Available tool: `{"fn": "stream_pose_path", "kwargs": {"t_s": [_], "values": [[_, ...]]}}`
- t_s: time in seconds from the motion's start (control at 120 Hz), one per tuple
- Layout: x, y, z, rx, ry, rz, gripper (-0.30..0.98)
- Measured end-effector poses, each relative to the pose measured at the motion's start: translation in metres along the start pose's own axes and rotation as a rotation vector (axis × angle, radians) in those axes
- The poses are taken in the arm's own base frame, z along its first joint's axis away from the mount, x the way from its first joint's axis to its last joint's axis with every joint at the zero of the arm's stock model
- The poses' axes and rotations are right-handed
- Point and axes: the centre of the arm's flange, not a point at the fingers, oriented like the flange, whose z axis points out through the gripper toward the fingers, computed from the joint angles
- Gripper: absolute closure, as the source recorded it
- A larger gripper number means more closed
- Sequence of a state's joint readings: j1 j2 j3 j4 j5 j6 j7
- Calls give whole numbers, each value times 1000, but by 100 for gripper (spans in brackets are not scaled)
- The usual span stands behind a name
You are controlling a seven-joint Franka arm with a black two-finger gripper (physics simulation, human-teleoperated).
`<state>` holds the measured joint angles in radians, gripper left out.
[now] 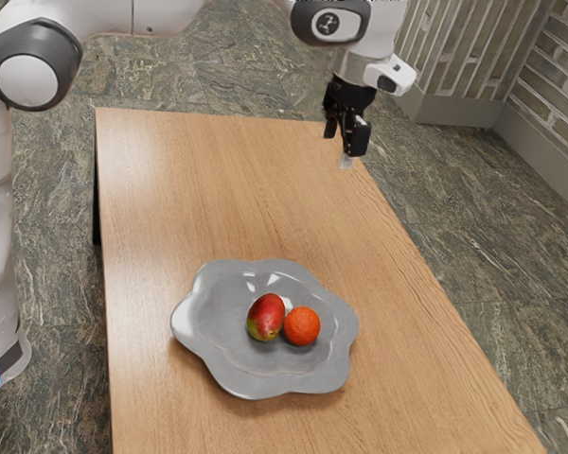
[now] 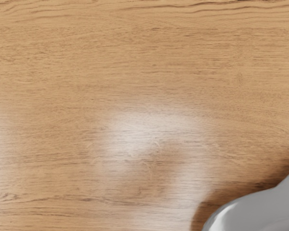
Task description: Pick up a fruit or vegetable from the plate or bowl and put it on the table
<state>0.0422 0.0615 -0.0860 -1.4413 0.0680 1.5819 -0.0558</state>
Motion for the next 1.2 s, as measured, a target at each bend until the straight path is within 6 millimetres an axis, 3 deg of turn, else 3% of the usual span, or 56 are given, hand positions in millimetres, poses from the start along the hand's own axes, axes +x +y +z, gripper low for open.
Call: {"fn": "stream_pose_path", "kwargs": {"t_s": [0.108,0.225,0.392,0.483,0.533,0.583,0.642,0.708,0.767,0.967,1.075,1.2], "values": [[1,9,-1,5,6,-3,0],[1,5,-1,6,9,-27,0],[3,-22,0,-46,7,-105,0],[13,-50,19,-91,-13,-124,0],[16,-52,25,-107,-17,-81,0],[23,-41,40,-120,-37,5,0],[33,-14,63,-140,-69,133,0],[37,20,80,-163,-89,285,0],[39,38,89,-175,-99,401,0],[39,45,99,-159,-110,739,0],[34,64,100,-164,-113,947,0],[-3,86,101,-175,-146,1143,0]]}}
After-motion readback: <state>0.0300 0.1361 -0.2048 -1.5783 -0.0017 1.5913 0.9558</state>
